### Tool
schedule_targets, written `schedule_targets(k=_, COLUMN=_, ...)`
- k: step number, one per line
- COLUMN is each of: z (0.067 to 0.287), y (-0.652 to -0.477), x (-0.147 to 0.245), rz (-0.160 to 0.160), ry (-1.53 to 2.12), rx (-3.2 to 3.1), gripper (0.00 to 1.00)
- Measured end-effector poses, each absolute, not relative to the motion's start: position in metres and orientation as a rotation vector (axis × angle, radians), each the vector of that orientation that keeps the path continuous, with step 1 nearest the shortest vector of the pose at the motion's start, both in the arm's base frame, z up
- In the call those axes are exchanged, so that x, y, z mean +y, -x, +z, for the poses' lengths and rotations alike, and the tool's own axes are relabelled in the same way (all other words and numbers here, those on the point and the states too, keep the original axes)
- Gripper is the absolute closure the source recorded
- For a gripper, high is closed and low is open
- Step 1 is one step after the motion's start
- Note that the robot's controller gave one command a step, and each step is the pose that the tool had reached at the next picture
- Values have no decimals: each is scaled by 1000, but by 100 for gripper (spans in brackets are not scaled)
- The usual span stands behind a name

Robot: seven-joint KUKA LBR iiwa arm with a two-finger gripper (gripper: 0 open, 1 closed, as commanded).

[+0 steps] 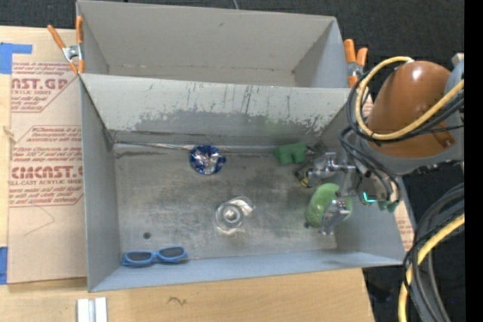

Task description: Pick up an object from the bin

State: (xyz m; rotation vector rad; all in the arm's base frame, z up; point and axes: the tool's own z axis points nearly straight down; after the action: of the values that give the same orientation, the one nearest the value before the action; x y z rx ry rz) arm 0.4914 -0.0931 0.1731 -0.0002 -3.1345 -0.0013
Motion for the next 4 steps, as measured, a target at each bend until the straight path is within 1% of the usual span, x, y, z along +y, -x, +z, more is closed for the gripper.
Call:
schedule_targets(k=1, z=77, y=-534, x=-147, rz=-19, ry=-585, rx=-3091, gripper=0)
schedule_targets(k=2, z=101, y=-585, x=-93, rz=-4, ry=-1060, rx=-2962, gripper=0)
schedule_targets(k=3, z=100, y=-579, x=-23, rz=-7, ry=-1047, rx=-2964, gripper=0)
schedule_targets(k=4, z=71, y=-593, x=-47, rz=-7, ry=-934, rx=-3001, gripper=0)
